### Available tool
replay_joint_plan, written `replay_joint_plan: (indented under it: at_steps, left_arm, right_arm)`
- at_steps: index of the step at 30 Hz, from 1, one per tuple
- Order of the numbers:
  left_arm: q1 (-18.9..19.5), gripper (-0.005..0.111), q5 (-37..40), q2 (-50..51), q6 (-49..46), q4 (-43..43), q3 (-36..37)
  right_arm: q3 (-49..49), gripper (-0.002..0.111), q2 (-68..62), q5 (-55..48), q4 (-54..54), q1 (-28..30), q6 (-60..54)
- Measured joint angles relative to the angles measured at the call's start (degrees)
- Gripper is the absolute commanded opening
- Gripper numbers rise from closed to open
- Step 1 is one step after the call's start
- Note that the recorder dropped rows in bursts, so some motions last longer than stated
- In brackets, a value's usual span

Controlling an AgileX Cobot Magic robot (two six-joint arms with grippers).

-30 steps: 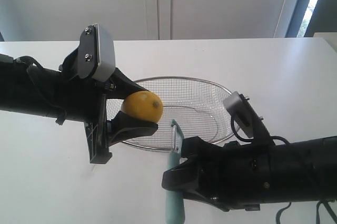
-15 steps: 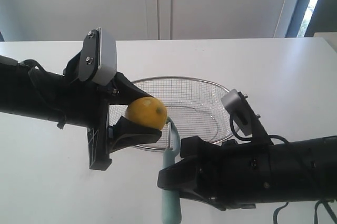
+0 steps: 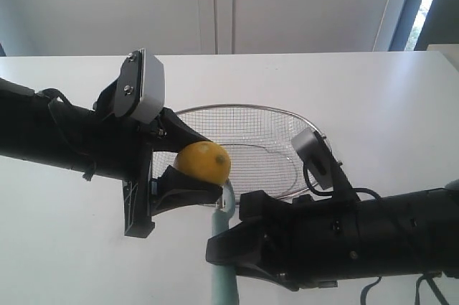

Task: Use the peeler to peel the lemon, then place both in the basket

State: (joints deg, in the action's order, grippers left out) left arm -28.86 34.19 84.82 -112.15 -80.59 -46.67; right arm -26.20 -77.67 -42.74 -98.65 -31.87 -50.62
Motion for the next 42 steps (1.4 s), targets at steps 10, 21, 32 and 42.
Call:
replay_joint_plan:
  at_steps: [10,21,32,42]
  left_arm:
    - [0.00,0.001,0.00,0.00,0.00,0.00,0.00]
    - [0.00,0.001,-2.55,0.00,0.00,0.00,0.00]
    - [0.00,0.001,-6.64,0.00,0.00,0.00,0.00]
    - [0.00,0.001,-7.28,0.00,0.00,0.00,0.00]
  right_arm:
    - [0.00,0.000,-0.09,-0.50,-0.83,0.00,-2.46]
    - [0.00,0.000,-0.09,1.92,-1.08,0.00,-2.46]
    - [0.00,0.000,-0.09,2.20,-1.08,0.00,-2.46]
    - [0.00,0.000,14.99,4.80,-1.15,0.27,-2.46]
